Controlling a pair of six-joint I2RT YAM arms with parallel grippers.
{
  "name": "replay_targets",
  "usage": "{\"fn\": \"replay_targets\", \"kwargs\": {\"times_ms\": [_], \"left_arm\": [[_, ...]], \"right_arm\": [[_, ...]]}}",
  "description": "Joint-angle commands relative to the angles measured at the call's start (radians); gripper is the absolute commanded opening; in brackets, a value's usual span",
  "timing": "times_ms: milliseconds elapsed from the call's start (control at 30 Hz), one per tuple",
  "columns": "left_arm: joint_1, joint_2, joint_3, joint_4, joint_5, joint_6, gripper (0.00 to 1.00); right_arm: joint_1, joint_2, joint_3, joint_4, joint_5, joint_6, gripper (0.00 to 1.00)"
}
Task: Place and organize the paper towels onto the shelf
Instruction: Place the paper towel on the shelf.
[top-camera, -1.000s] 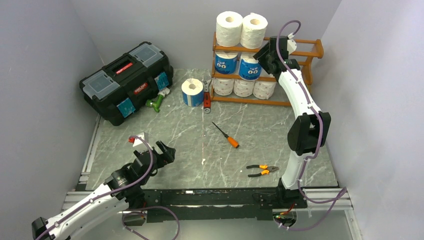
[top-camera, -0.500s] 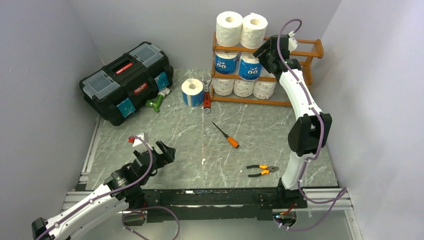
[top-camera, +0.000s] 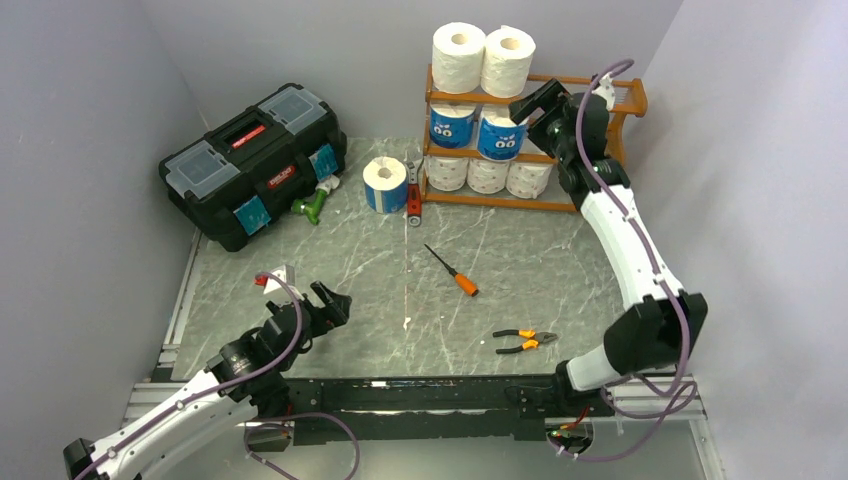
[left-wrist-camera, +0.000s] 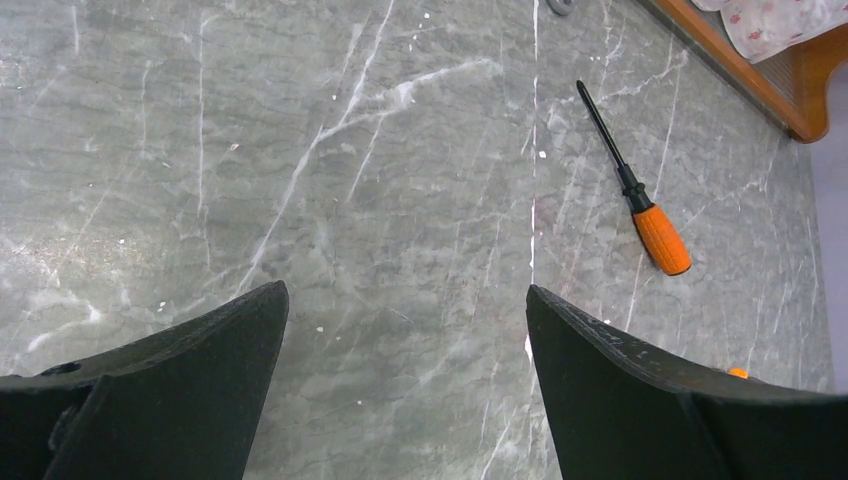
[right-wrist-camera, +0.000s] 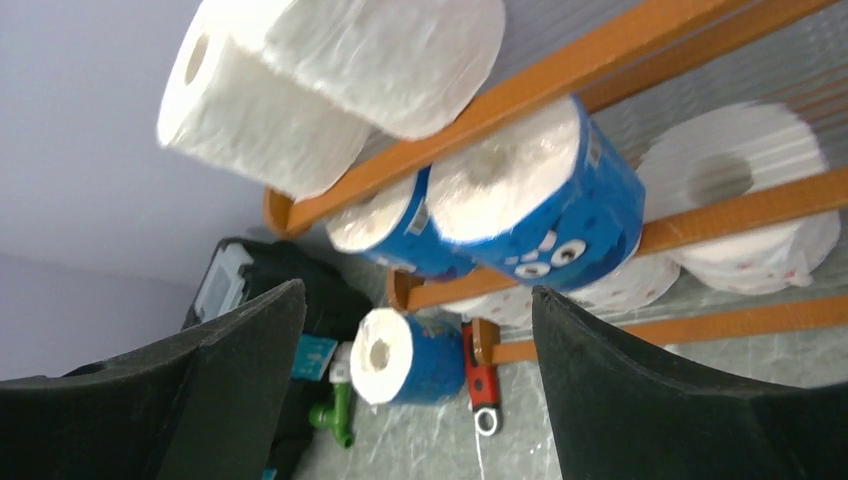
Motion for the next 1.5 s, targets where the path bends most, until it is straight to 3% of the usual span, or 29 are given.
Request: {"fn": "replay_targets", "kwargs": {"times_ms": [0, 200, 233, 267, 300, 433, 533, 667, 767, 833, 933, 1033, 1200, 1467], "left_arm": [[0.001, 0.004, 0.033, 0.016, 0.019, -0.003, 0.95], [0.001, 0.008, 0.009, 0.048, 0.024, -0.020, 0.93], [0.001, 0.009, 0.002, 0.058, 0.024, -0.024, 0.93], [0.000, 0.011, -0.003, 0.068, 0.026, -0.024, 0.93], [0.001, 0.015, -0.005, 0.075, 0.028, -0.025, 0.93], [0.001, 0.052, 0.014, 0.063, 0.026, -0.016, 0.93], [0.001, 0.080, 0.023, 0.052, 0.028, -0.015, 0.93], [0.001, 0.093, 0.030, 0.050, 0.022, -0.010, 0.92], [0.000, 0.092, 0.026, 0.055, 0.012, -0.010, 0.92], [0.001, 0.094, 0.023, 0.058, 0.007, -0.014, 0.92], [0.001, 0.099, 0.023, 0.054, 0.001, -0.024, 0.92], [0.001, 0.102, 0.025, 0.049, -0.005, -0.025, 0.92], [0.001, 0.106, 0.027, 0.036, -0.021, -0.029, 0.92], [0.001, 0.128, 0.028, 0.043, -0.045, -0.026, 0.92]], "right_arm": [[0.041, -0.134, -0.146, 0.176, 0.004, -0.043, 0.85], [0.118, -0.266, -0.315, 0.217, 0.134, -0.116, 0.84], [0.130, -0.277, -0.348, 0.230, 0.175, -0.112, 0.87], [0.131, -0.284, -0.389, 0.241, 0.199, -0.089, 0.97], [0.130, -0.293, -0.435, 0.307, 0.218, -0.084, 0.99], [0.129, -0.339, -0.655, 0.566, 0.213, -0.188, 0.99], [0.129, -0.368, -0.744, 0.664, 0.159, -0.313, 0.99], [0.124, -0.360, -0.855, 0.847, 0.158, -0.413, 0.88], [0.093, -0.288, -0.837, 0.887, 0.133, -0.426, 0.72], [0.075, -0.245, -0.824, 0.932, 0.108, -0.425, 0.52], [0.061, -0.173, -0.765, 0.950, 0.072, -0.421, 0.45], [0.048, -0.103, -0.707, 0.962, 0.024, -0.412, 0.45], [0.040, -0.007, -0.625, 0.943, -0.016, -0.397, 0.57], [0.039, 0.088, -0.534, 0.888, -0.003, -0.399, 0.58]]}}
